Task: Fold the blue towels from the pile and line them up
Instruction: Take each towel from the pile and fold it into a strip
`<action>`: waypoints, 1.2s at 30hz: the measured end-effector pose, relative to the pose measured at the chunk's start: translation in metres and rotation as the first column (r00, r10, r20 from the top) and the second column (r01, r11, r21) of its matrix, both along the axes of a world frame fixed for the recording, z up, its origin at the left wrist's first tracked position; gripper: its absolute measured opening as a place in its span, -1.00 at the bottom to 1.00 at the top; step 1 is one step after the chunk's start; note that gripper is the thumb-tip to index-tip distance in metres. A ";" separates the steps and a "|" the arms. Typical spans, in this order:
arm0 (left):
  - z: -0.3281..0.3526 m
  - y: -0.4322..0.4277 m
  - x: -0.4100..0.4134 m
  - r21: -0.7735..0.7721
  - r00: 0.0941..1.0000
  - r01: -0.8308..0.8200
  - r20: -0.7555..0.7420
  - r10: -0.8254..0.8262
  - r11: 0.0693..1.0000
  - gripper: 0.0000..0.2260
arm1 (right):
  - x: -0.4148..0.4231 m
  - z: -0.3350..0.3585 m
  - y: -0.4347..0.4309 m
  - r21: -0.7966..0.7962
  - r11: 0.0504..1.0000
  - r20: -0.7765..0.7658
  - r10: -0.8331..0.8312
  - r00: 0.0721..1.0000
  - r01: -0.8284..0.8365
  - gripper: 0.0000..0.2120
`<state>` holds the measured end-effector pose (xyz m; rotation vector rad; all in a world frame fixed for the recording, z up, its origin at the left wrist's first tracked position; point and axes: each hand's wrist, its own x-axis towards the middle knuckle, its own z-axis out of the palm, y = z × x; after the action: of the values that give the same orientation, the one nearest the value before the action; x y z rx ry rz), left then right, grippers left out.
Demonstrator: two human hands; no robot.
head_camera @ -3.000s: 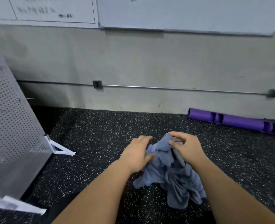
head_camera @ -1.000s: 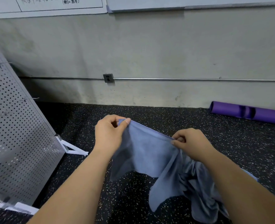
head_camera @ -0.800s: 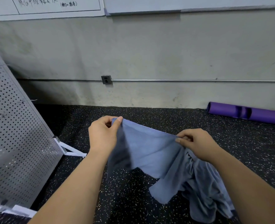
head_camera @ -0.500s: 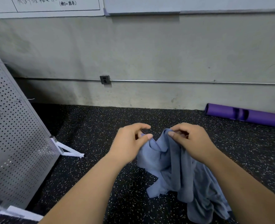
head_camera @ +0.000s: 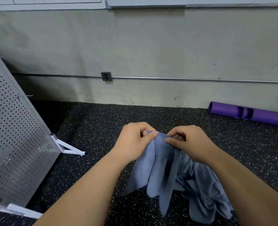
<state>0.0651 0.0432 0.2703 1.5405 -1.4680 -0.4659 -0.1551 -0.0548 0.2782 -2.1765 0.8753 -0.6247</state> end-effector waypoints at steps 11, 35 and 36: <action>-0.002 0.006 0.031 -0.015 0.927 -0.368 0.080 0.368 0.930 -0.89 | -0.024 0.000 -0.016 -0.048 0.989 0.007 -0.138 0.990 0.138 -0.89; -0.005 0.002 0.024 0.055 0.964 -0.263 0.040 0.261 0.963 -0.90 | -0.013 0.010 -0.005 -0.053 0.998 -0.056 -0.036 0.998 0.033 -0.91; -0.007 0.002 0.027 0.067 0.954 -0.298 0.057 0.294 0.952 -0.89 | -0.015 0.009 -0.007 -0.068 0.996 -0.061 -0.061 0.996 0.056 -0.90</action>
<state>0.0923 0.0447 0.2636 1.8063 -1.2357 -0.3107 -0.1703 -0.0622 0.2874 -2.2478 0.9674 -0.6241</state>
